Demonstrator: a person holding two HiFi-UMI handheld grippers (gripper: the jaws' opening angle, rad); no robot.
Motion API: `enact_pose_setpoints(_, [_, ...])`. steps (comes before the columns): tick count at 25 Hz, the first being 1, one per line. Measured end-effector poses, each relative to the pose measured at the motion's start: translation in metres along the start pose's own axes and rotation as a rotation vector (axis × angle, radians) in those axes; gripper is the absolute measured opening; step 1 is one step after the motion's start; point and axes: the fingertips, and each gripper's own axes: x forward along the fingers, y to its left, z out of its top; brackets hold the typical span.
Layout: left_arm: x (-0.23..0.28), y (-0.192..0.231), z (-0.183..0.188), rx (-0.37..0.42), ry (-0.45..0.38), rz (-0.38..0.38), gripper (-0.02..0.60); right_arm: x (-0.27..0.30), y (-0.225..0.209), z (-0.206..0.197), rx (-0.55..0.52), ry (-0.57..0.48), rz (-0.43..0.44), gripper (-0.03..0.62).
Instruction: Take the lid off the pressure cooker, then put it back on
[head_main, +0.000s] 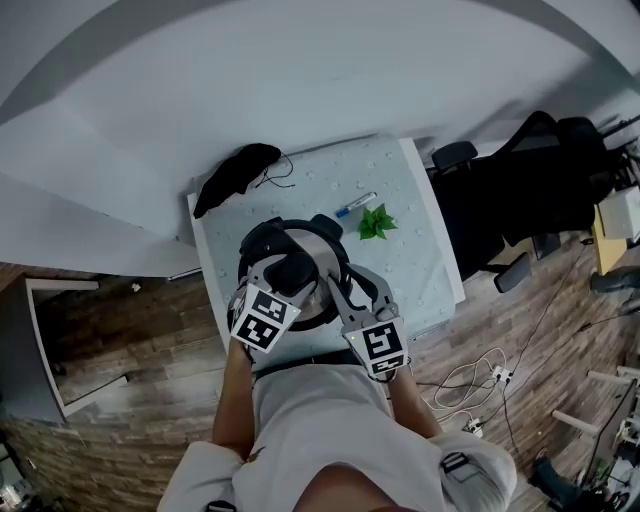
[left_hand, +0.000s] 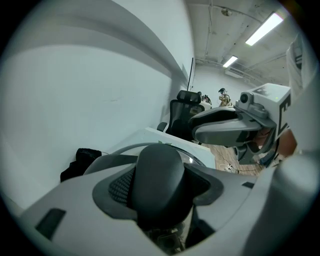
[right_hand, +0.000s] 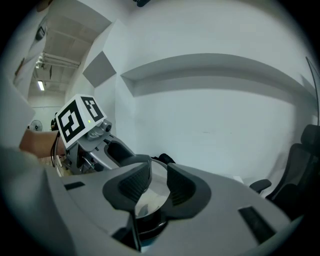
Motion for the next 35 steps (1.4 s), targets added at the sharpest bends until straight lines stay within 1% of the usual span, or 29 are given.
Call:
enact_pose_setpoints(15, [0.0,-0.005,-0.001,0.131,0.004,-0.151,0.275,0.004,0.01,-0.001,0.012,0.031,-0.131,0.12])
enact_pose_setpoints(24, [-0.003,-0.008,-0.001,0.207,0.002,-0.223,0.274,-0.004,0.014,-0.003,0.017,0.053,-0.201,0.12])
enact_pose_setpoints(29, [-0.002,-0.009,-0.002,0.233,0.007,-0.252,0.275,-0.007,0.017,-0.005,0.019,0.059,-0.226,0.12])
enact_pose_setpoints(35, [-0.002,-0.009,-0.002,0.238,0.011,-0.249,0.275,-0.011,0.02,-0.002,0.013,0.057,-0.24,0.12])
